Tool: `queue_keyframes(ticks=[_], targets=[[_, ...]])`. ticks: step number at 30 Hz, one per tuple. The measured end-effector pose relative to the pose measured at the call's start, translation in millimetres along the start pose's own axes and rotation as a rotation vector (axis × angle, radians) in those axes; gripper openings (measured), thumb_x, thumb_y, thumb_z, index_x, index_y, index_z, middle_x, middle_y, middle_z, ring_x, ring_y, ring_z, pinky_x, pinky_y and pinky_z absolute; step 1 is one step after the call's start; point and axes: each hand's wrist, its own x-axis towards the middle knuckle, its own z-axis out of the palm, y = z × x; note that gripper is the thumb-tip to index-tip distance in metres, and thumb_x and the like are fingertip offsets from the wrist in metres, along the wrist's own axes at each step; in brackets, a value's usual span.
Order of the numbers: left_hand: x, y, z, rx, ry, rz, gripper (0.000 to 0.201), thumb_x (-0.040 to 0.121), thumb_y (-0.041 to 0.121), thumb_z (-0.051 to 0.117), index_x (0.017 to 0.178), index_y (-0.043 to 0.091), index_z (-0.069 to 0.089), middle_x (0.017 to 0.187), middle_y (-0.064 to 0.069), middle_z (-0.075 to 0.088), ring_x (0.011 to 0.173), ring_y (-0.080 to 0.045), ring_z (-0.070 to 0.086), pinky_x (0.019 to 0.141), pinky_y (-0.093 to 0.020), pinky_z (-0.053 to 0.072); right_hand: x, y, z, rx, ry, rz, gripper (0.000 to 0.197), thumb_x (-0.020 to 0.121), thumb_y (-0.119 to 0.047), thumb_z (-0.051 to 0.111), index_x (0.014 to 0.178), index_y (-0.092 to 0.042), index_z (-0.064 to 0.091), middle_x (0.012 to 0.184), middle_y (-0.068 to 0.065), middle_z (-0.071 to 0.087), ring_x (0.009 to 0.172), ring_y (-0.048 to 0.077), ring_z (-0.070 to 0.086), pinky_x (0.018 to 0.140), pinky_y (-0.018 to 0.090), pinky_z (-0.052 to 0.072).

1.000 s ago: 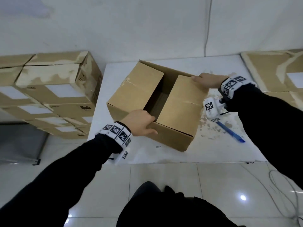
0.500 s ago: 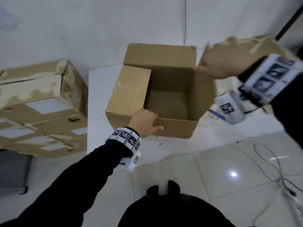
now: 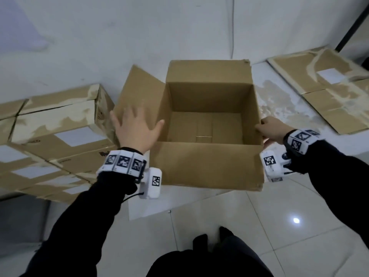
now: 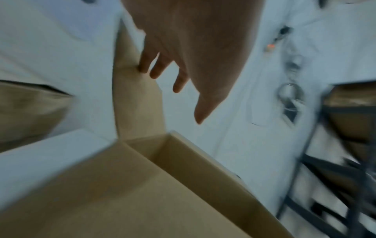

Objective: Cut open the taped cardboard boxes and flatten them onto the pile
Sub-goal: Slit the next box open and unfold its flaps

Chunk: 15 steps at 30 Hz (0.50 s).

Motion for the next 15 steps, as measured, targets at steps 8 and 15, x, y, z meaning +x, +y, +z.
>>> queue_keyframes(ticks=[8, 15], targets=[[27, -16, -3, -0.494, -0.193, 0.015, 0.071, 0.095, 0.062, 0.027, 0.15, 0.018, 0.024, 0.153, -0.01, 0.032, 0.139, -0.03, 0.031, 0.114, -0.048, 0.023, -21, 3, 19, 0.156, 0.484, -0.276, 0.043, 0.089, -0.009, 0.049, 0.131, -0.002, 0.041, 0.123, 0.016, 0.053, 0.101, 0.036, 0.057, 0.079, 0.047, 0.054], [24, 79, -68, -0.786, 0.033, 0.464, 0.076, 0.094, 0.062, 0.029, 0.153, 0.024, 0.0, 0.161, 0.001, 0.003, 0.148, -0.015, 0.007, 0.119, -0.049, 0.011, -49, 30, 127, 0.278, 0.519, -0.338, 0.074, 0.069, 0.004, 0.06, 0.131, 0.017, 0.023, 0.128, 0.031, 0.03, 0.123, 0.044, 0.032, 0.11, 0.04, 0.022]])
